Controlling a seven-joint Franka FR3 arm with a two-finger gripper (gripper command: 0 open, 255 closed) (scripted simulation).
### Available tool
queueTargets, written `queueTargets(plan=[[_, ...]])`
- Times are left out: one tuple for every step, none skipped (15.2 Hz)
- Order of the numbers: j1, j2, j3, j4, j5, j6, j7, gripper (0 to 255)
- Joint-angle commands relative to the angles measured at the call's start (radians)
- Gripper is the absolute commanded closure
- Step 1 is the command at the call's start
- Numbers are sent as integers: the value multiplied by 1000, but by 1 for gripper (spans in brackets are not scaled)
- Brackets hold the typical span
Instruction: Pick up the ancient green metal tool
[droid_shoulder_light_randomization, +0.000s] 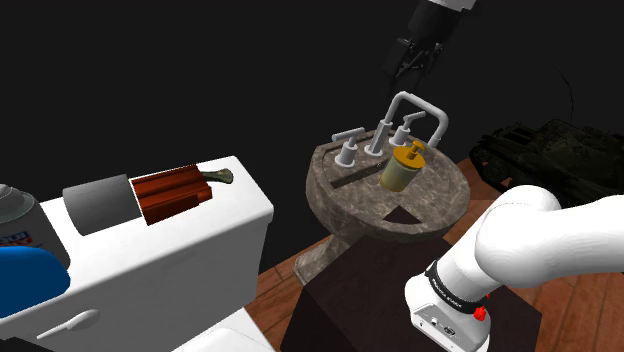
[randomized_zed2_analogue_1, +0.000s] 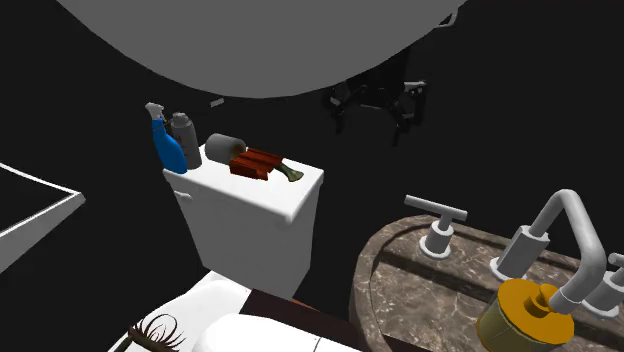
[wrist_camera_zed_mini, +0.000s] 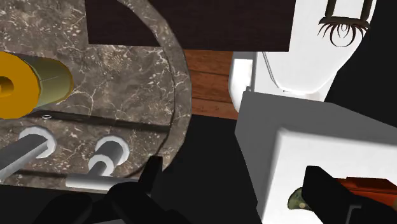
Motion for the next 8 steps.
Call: queueTargets(plan=[[0,0,0,0,0,0,0,0],[10,27,-5,-5,1,32,-25,0],[20,54,-10,-8,3,63,-50,0],[30,82,-14,-9,5,94,-76,0],[40,112,-19,-10,8,124,-101,0],[49,142,-22,-9,11,153,-126,0],[59,172,-26,-6,14,182,-152,0],[69,203,-29,-3,18,209,-177,0]])
